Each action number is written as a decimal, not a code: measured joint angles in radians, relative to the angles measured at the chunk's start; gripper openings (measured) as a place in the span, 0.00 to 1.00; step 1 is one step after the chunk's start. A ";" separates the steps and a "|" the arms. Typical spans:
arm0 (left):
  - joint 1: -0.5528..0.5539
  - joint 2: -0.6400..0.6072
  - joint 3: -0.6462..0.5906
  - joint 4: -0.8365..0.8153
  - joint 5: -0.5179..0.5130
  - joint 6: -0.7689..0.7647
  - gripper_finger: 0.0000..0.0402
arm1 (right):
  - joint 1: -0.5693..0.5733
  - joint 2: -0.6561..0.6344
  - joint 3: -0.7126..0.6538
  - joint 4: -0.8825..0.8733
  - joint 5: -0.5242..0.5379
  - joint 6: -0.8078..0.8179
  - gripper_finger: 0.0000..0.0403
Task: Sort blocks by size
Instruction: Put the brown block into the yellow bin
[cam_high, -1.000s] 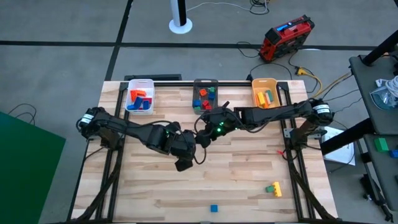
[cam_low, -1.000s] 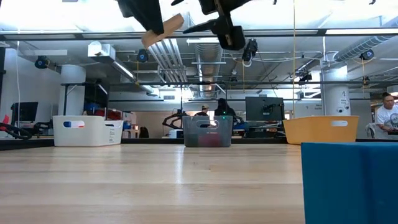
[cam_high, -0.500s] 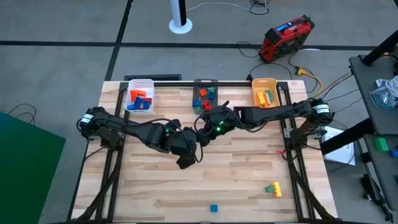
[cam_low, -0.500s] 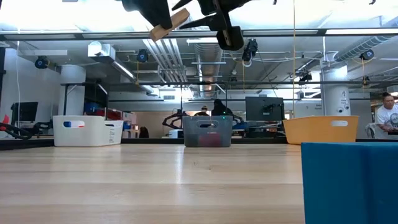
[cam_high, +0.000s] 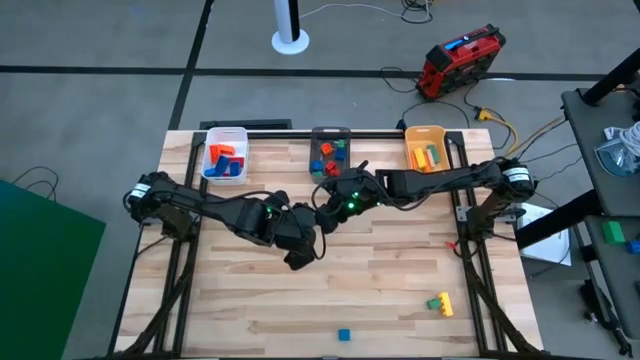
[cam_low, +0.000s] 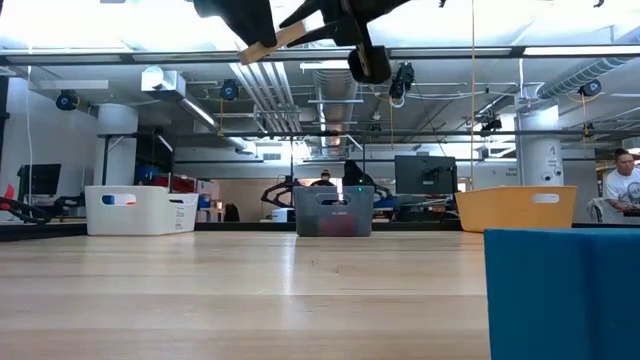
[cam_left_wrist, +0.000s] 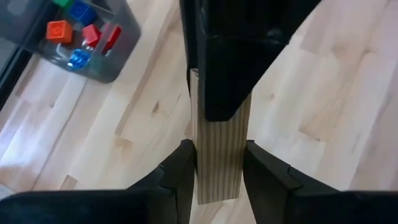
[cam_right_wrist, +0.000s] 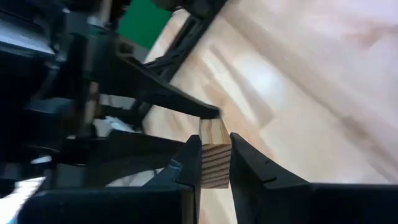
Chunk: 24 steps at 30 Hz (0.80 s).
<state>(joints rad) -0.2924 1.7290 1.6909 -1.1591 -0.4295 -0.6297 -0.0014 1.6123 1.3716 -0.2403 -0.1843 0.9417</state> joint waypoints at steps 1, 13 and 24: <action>0.000 0.000 0.000 -0.006 -0.002 -0.008 0.27 | -0.004 0.000 0.000 -0.004 0.000 -0.003 0.11; 0.000 -0.003 0.002 -0.096 -0.023 -0.011 0.49 | -0.169 -0.033 0.052 -0.425 0.013 -0.197 0.11; 0.000 -0.002 -0.003 -0.187 -0.059 -0.043 0.50 | -0.537 -0.053 0.319 -1.121 0.517 -0.451 0.11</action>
<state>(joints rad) -0.2927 1.7267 1.6880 -1.3458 -0.4882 -0.6725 -0.5380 1.5597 1.6909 -1.3610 0.3330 0.4910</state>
